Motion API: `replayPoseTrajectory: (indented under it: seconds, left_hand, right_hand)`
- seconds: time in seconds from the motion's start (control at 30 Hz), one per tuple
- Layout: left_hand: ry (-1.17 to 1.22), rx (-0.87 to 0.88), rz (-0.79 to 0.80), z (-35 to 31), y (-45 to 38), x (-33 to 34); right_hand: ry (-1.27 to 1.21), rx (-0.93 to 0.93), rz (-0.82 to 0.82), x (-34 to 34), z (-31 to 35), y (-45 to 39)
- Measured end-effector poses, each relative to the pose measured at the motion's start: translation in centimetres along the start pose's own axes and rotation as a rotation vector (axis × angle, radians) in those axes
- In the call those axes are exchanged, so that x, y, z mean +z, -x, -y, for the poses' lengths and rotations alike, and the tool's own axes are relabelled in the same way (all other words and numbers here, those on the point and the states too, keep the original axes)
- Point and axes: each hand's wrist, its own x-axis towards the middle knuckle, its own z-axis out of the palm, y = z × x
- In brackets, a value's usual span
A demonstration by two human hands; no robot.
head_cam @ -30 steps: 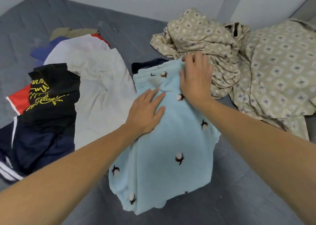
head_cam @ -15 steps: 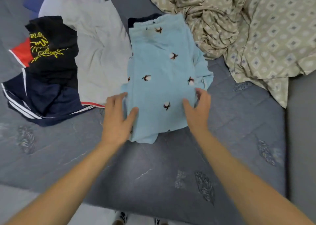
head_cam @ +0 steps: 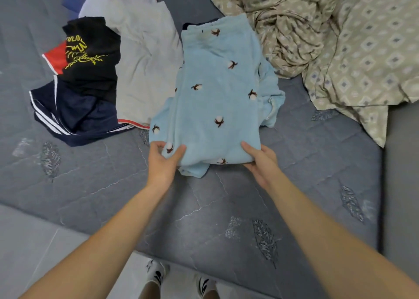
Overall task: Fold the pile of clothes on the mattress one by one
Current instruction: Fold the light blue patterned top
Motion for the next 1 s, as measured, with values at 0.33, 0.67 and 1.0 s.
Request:
replayPoseTrajectory:
  seconds: [0.33, 0.67, 1.0]
  left_hand:
    - [-0.111, 0.26, 0.104, -6.4, 8.9, -1.2]
    - [-0.408, 0.263, 0.333, -8.8, 10.5, -2.1]
    - [-0.588, 0.535, 0.127, -9.9, 6.3, -1.7]
  right_hand:
    - [0.186, -0.016, 0.014, -1.3, 6.1, 8.6]
    - [0.832, -0.61, 0.117, -3.4, 9.3, 11.6]
    - [1.15, -0.944, 0.17, -3.0, 11.6, 6.8]
